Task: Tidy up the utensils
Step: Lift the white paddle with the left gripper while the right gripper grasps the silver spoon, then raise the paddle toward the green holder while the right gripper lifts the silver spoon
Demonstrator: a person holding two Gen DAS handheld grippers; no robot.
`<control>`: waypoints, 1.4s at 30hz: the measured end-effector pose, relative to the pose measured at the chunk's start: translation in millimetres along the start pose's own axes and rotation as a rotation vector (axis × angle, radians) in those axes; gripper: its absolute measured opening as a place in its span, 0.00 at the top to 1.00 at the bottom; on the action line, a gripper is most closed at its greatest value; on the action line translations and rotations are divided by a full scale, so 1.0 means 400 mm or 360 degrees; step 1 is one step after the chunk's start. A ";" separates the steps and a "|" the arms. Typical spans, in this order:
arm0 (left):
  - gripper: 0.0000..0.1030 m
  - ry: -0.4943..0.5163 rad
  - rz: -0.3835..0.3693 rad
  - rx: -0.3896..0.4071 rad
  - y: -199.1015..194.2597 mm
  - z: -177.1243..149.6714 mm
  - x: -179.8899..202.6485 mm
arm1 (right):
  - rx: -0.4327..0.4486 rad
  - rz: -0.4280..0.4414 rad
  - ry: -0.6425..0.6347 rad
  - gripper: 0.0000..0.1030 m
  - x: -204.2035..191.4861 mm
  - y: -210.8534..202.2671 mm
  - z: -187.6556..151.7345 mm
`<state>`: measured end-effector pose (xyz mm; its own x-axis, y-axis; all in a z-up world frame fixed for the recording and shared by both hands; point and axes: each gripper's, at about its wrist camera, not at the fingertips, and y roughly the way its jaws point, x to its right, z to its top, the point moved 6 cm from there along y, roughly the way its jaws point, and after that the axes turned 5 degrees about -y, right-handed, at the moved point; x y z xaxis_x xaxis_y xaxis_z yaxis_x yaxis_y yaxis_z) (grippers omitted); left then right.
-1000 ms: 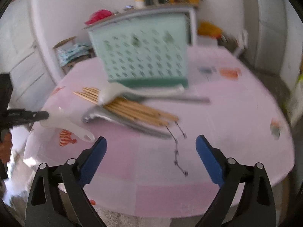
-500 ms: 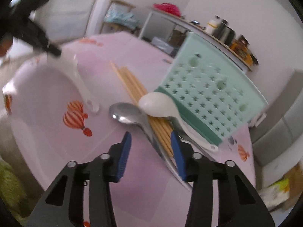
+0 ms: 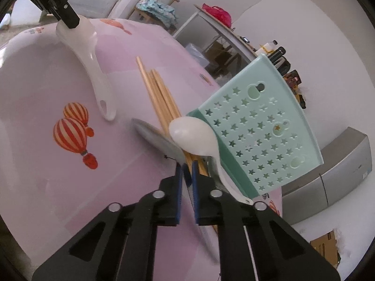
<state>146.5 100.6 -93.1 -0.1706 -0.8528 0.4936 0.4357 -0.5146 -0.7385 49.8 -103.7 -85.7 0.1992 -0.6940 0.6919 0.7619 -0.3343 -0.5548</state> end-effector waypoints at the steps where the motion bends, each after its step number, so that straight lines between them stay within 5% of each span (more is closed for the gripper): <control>1: 0.94 -0.0002 -0.0002 0.0009 -0.003 0.001 -0.001 | 0.0008 0.0001 0.0019 0.95 0.005 -0.004 -0.001; 13: 0.99 -0.0028 -0.0100 0.0249 -0.090 0.046 0.028 | 0.0069 -0.0081 0.0275 0.99 0.084 -0.061 -0.010; 23: 1.00 0.0104 -0.0120 0.0457 -0.176 0.082 0.119 | 0.0158 -0.0069 0.0611 0.99 0.181 -0.109 -0.021; 26: 1.00 0.0153 -0.0115 0.0467 -0.184 0.085 0.145 | 0.0179 -0.0006 0.0676 0.99 0.193 -0.115 -0.028; 28: 1.00 0.0173 -0.0111 0.0463 -0.183 0.081 0.158 | 0.0158 0.0159 0.0713 0.99 0.179 -0.104 -0.032; 30: 1.00 0.0187 -0.0086 0.0457 -0.178 0.075 0.162 | 0.0143 0.0264 0.0767 0.95 0.167 -0.090 -0.037; 34: 1.00 0.0179 -0.0022 0.0417 -0.156 0.066 0.153 | 0.0113 0.0429 0.0909 0.59 0.136 -0.064 -0.041; 42: 1.00 0.0153 0.0030 0.0391 -0.135 0.066 0.123 | -0.0011 0.0293 0.0825 0.54 0.066 0.015 0.008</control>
<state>137.8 89.0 -16.9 -0.2388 -0.8725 0.4262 0.6393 -0.4717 -0.6073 61.4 -121.9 -69.3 -0.0023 -0.9640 0.2659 0.7386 -0.1808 -0.6494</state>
